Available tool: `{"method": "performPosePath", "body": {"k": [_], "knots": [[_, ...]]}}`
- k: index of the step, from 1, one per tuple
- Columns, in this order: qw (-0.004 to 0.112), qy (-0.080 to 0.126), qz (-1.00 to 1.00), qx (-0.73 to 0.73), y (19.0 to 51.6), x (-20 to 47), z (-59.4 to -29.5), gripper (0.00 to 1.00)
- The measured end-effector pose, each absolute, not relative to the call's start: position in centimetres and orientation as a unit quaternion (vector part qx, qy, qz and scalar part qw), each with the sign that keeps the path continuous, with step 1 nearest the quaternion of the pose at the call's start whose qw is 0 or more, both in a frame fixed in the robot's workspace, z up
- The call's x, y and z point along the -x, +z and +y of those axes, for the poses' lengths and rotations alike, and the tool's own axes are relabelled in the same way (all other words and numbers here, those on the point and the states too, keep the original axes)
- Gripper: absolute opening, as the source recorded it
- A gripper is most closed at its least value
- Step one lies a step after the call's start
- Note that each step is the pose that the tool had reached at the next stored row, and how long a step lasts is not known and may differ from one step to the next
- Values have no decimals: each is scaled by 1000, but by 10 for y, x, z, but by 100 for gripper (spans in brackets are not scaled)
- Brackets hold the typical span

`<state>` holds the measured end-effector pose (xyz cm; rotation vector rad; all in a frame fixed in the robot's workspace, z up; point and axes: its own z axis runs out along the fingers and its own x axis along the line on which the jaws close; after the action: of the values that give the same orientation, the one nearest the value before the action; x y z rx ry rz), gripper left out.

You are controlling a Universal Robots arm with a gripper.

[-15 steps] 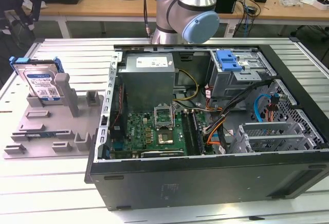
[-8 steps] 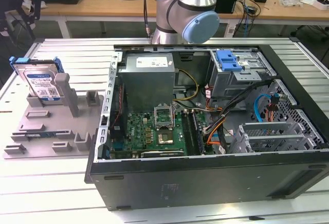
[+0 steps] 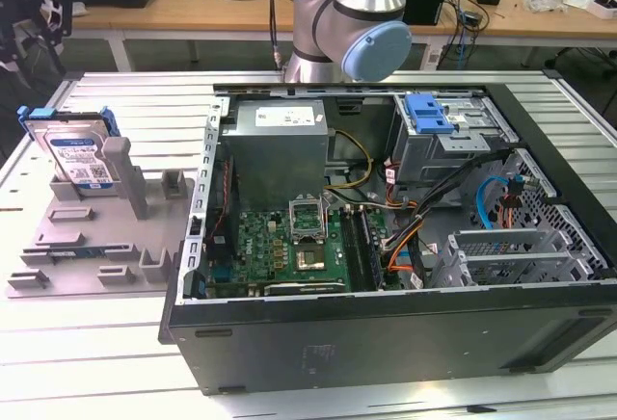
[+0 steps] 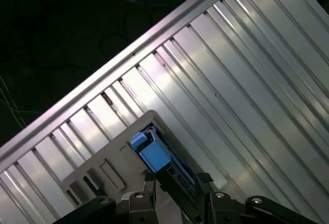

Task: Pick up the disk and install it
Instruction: 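Pick up the disk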

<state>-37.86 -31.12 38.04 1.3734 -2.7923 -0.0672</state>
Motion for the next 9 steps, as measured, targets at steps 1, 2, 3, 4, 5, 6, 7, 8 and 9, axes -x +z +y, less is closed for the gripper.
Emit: {"method": "performPosePath", "body": {"k": [1, 2, 3, 4, 5, 6, 7, 8, 9], "knots": [[15, -21, -891, -454, 380, 379, -311, 44], [15, -21, -886, -462, 380, 379, -311, 44], [15, -21, -882, -470, 380, 379, -311, 44], [16, -20, -878, -478, 380, 379, -311, 44], [16, -20, -873, -488, 380, 379, -311, 44], [16, -20, -868, -496, 380, 379, -311, 44], [17, -19, -865, -501, 380, 379, -311, 44], [17, -19, -865, -501, 380, 379, -311, 44], [17, -19, -865, -501, 380, 379, -311, 44]]}}
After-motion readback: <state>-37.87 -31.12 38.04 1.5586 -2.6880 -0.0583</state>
